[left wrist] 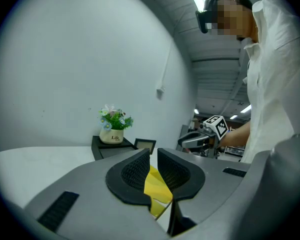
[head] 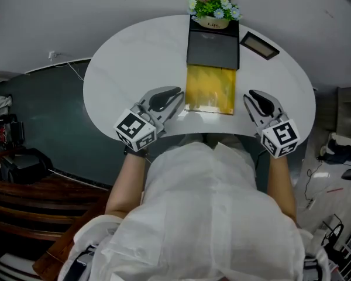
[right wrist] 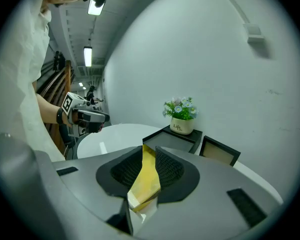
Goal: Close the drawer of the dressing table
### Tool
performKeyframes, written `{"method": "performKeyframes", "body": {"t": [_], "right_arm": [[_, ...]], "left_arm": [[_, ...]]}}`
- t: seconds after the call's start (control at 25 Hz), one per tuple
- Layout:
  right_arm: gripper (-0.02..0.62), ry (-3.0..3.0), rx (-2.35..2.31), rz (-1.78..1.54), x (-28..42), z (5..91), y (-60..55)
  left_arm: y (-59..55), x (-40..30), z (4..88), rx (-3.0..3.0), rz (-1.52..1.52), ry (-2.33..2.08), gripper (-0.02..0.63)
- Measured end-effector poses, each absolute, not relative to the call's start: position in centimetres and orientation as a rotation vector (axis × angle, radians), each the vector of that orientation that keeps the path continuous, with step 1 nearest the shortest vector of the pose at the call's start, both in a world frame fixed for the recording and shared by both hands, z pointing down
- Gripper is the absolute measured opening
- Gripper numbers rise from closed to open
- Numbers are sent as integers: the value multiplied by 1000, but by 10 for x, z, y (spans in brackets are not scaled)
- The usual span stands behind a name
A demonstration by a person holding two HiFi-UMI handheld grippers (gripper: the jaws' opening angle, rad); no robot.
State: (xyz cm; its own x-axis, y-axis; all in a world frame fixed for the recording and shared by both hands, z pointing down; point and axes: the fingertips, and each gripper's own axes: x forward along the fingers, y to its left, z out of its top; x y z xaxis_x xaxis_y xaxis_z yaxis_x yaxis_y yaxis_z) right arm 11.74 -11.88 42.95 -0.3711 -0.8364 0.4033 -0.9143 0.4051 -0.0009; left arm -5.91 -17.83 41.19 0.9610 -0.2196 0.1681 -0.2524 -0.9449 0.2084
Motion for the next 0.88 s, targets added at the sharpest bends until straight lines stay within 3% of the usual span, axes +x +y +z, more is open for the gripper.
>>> {"method": "performKeyframes", "body": {"t": [0.88], "right_arm": [[63,-2144,657,227,32,530,-104]], "left_arm": [[-158,-55,451,2807,248,-314,57]]}}
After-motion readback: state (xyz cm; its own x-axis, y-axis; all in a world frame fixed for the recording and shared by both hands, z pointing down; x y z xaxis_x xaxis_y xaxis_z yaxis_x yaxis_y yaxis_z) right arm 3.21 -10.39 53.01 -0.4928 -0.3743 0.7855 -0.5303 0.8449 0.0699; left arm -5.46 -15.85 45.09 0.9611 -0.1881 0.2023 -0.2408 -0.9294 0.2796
